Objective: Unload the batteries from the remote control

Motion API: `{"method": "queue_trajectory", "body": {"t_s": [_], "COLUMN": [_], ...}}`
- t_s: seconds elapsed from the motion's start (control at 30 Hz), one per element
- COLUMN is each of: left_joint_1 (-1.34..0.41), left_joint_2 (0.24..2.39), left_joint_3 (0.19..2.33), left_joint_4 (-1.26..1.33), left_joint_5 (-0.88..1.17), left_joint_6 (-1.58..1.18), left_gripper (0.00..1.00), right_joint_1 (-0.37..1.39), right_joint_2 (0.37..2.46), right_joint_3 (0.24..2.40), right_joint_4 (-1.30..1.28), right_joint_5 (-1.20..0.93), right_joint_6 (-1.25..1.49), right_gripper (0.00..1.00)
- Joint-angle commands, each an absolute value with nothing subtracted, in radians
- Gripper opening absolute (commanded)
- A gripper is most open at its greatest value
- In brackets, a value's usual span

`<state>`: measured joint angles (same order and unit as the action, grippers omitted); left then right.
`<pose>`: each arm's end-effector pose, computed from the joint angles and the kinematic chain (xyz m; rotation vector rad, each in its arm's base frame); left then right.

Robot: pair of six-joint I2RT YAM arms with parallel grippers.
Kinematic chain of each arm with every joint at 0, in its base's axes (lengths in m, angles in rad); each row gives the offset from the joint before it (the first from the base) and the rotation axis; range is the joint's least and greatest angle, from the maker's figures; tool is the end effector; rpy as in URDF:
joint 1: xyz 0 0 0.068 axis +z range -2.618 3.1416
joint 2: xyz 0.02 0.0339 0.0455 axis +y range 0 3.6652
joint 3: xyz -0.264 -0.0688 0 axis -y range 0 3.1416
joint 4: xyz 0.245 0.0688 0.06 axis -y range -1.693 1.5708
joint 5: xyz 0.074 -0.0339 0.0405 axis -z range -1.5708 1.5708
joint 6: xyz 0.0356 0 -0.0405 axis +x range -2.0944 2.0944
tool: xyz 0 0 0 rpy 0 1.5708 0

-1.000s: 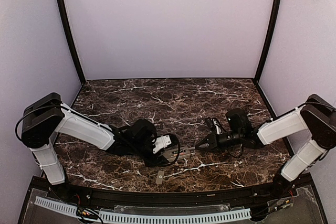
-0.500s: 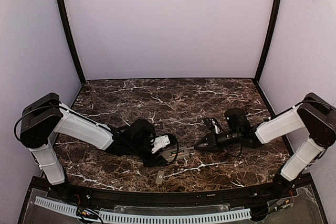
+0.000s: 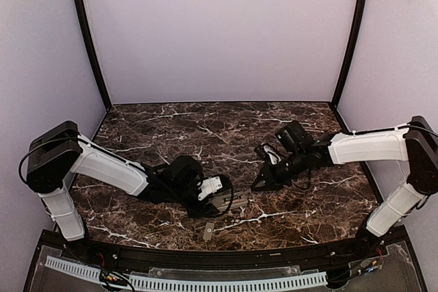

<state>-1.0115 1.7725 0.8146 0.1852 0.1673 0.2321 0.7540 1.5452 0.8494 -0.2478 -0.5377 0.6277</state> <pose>0.1759 -0.2922 0.1301 1.4687 1.9036 -0.5713 0.2070 0.2194 0.1817 -0.4206 2.7412 1.1573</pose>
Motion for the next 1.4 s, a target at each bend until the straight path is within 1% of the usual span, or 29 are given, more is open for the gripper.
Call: {"method": "queue_trajectory", "body": {"t_s": [0.0, 0.1, 0.33, 0.67, 1.37], "left_joint_1": [-1.039, -1.039, -1.039, -1.039, -1.040], "left_joint_2": [1.801, 1.804, 1.815, 1.817, 1.842], "left_joint_3": [0.850, 0.852, 0.864, 0.868, 0.918], "left_joint_4": [0.301, 0.298, 0.289, 0.271, 0.216], "left_joint_5": [0.188, 0.181, 0.175, 0.168, 0.137], "left_joint_6": [0.251, 0.241, 0.222, 0.211, 0.110], "left_gripper": [0.00, 0.00, 0.00, 0.00, 0.00], "right_joint_1": [0.824, 0.824, 0.837, 0.839, 0.876], "right_joint_2": [1.483, 1.460, 1.455, 1.454, 1.495], "right_joint_3": [0.929, 0.959, 0.991, 1.038, 1.081], "right_joint_4": [-0.445, -0.508, -0.546, -0.646, -0.657], "right_joint_5": [-0.603, -0.576, -0.545, -0.389, -0.242], "right_joint_6": [0.538, 0.531, 0.538, 0.546, 0.652], "right_gripper": [0.00, 0.00, 0.00, 0.00, 0.00]}}
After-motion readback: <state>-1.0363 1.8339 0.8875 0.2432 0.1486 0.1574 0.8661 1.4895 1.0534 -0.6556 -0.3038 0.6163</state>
